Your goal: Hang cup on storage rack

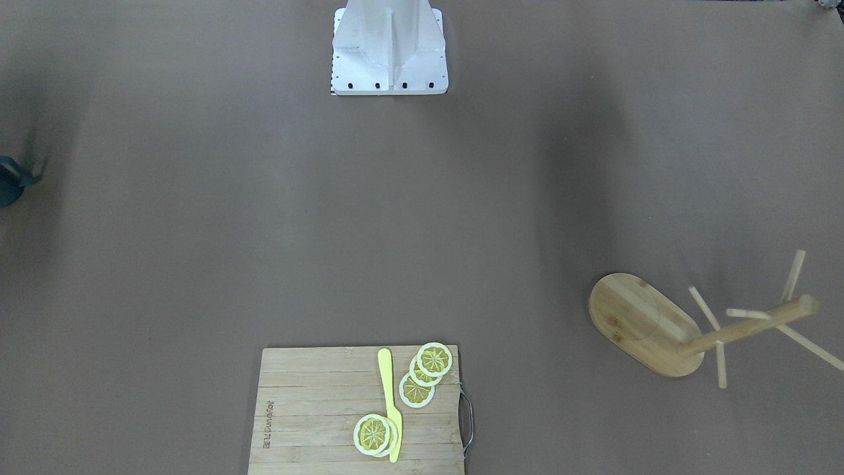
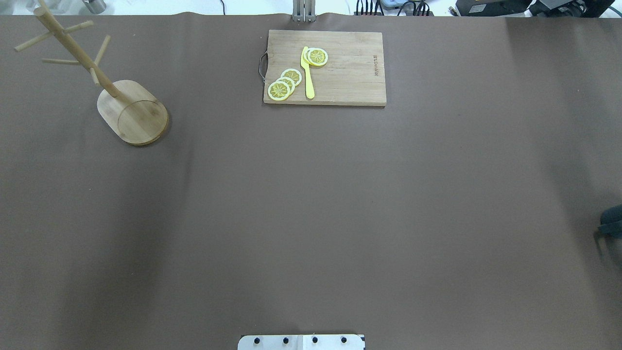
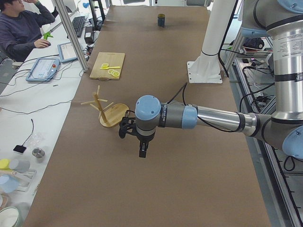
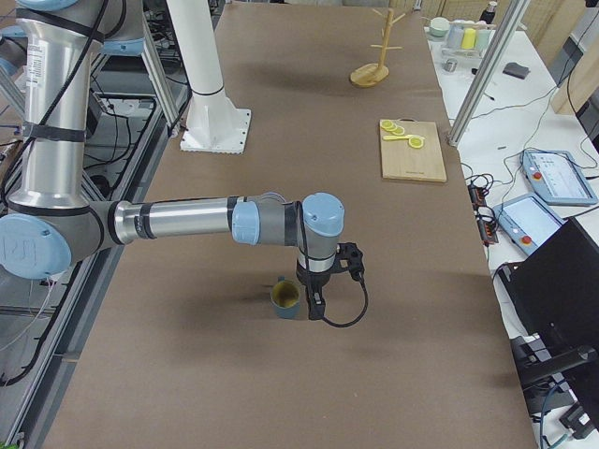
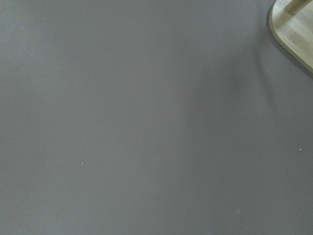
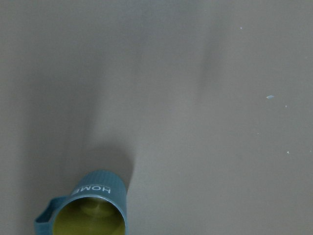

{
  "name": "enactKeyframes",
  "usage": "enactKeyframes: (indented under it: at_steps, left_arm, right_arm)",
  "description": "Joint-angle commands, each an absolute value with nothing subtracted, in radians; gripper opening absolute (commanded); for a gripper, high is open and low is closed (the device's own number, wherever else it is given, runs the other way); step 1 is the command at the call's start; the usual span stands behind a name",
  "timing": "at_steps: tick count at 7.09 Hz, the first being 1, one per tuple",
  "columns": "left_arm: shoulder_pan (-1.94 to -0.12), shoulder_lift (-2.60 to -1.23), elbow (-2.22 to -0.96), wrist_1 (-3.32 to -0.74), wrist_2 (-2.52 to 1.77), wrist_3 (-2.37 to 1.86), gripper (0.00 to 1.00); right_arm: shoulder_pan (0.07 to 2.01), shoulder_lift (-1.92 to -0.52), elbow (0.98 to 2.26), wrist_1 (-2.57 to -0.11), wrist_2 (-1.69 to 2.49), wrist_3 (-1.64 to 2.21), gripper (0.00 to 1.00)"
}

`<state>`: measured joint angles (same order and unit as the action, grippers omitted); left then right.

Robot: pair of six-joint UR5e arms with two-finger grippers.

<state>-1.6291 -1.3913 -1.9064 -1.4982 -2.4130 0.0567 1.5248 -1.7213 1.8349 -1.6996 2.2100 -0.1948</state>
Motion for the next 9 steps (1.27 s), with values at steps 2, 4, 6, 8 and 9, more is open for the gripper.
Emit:
enactKeyframes:
  at_steps: [2, 4, 6, 8, 9]
  left_arm:
    - [-1.629, -1.387, -1.919, -1.499, -2.41, 0.061, 0.99]
    - [-1.629, -1.388, -1.924, -1.5, -2.402, 0.061, 0.99]
    - [-1.629, -1.399, -1.972, -1.502, -2.411, 0.054, 0.99]
    - [-1.628, -1.425, -1.961, -1.639, -2.411, 0.052, 0.99]
    - [-1.628, -1.446, -1.874, -1.813, -2.399, 0.046, 0.99]
  right_arm:
    - [1.525, -1.721, 1.835, -1.7, 2.21, -0.195, 1.0]
    - [1.525, -1.717, 1.885, -1.698, 2.232, -0.196, 1.0]
    - [1.525, -1.706, 1.904, -1.662, 2.23, -0.199, 1.0]
    - [1.525, -1.703, 1.901, -1.586, 2.229, -0.193, 1.0]
    - [1.525, -1.698, 1.902, -1.569, 2.241, -0.196, 1.0]
